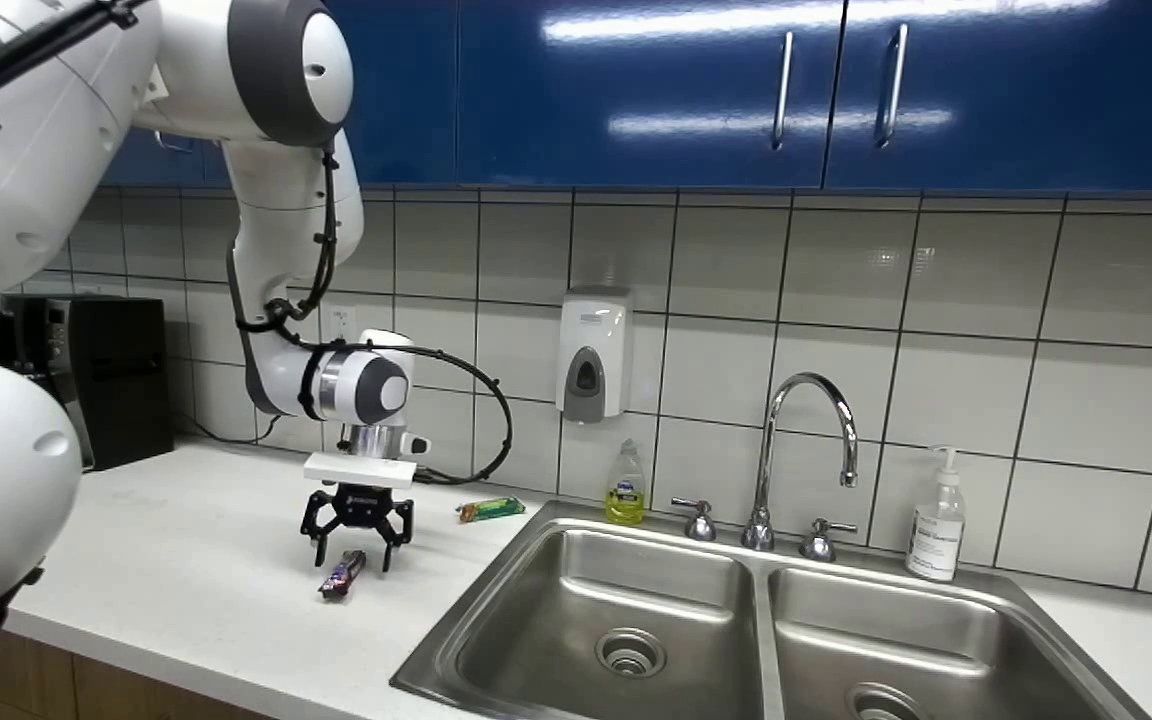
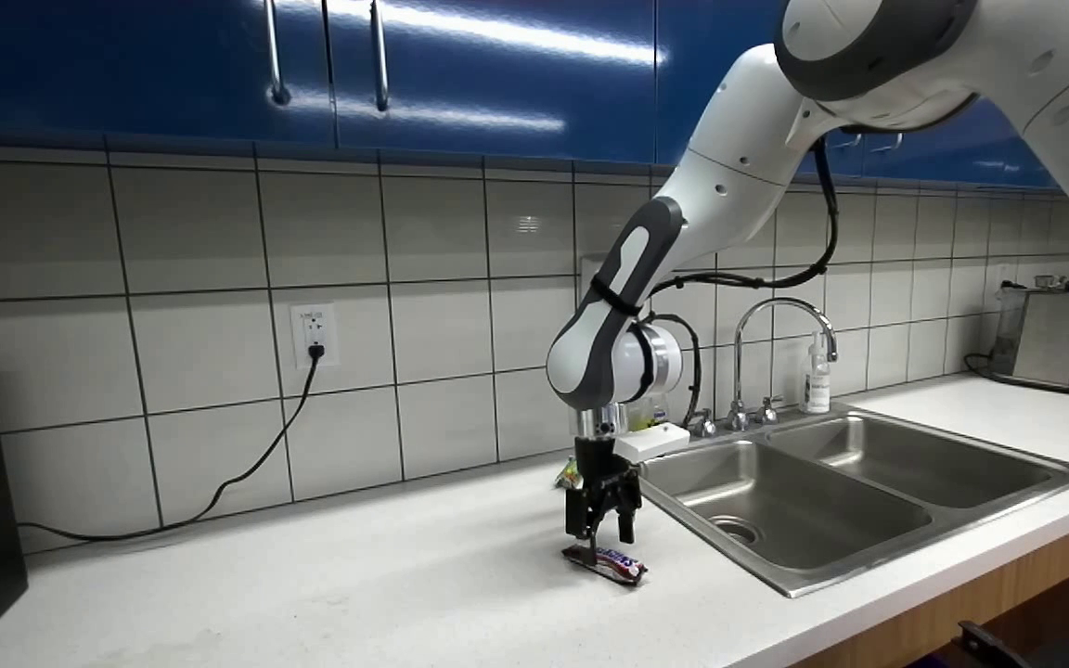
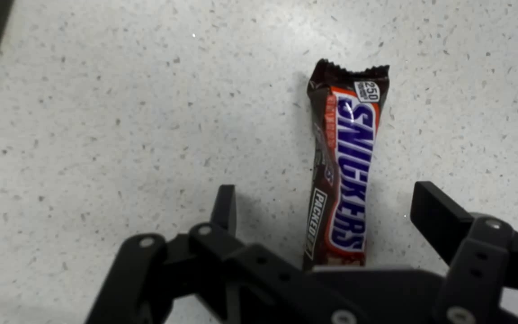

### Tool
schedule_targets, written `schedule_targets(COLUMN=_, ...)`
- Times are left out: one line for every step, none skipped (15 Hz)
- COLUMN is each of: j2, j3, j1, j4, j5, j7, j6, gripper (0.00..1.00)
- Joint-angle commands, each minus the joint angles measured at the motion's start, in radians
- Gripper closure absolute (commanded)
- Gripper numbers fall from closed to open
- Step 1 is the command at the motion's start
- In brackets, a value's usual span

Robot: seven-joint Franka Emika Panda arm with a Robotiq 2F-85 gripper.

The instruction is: Pick up the pack of snacks and put it in the sink

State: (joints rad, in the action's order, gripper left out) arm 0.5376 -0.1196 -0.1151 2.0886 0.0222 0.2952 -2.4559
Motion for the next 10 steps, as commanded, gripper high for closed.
schedule_targets(j2=0.009, j3=-0.001, j1=0.004, j4=-0.021, j5=-0.031, j7=-0.044, j6=0.042, gripper=0.00)
schedule_targets(j2=0.010, j3=-0.003, j1=0.004, j4=-0.020, j5=-0.031, j7=-0.046, j6=0.043, gripper=0.00)
schedule_targets(j2=0.011, j3=-0.004, j1=0.004, j4=-0.020, j5=-0.030, j7=-0.047, j6=0.042, gripper=0.00)
schedule_targets(j2=0.013, j3=-0.004, j1=0.004, j4=-0.020, j5=-0.030, j7=-0.048, j6=0.043, gripper=0.00)
schedule_targets(j2=0.014, j3=-0.004, j1=0.004, j4=-0.020, j5=-0.030, j7=-0.048, j6=0.043, gripper=0.00)
schedule_targets(j2=0.016, j3=-0.003, j1=0.004, j4=-0.021, j5=-0.032, j7=-0.048, j6=0.044, gripper=0.00)
schedule_targets(j2=0.018, j3=-0.004, j1=0.005, j4=-0.022, j5=-0.031, j7=-0.047, j6=0.045, gripper=0.25)
schedule_targets(j2=0.020, j3=-0.003, j1=0.005, j4=-0.023, j5=-0.032, j7=-0.047, j6=0.046, gripper=0.28)
schedule_targets(j2=0.021, j3=-0.002, j1=0.005, j4=-0.024, j5=-0.032, j7=-0.048, j6=0.047, gripper=0.35)
schedule_targets(j2=0.022, j3=-0.002, j1=0.005, j4=-0.024, j5=-0.033, j7=-0.048, j6=0.048, gripper=0.44)
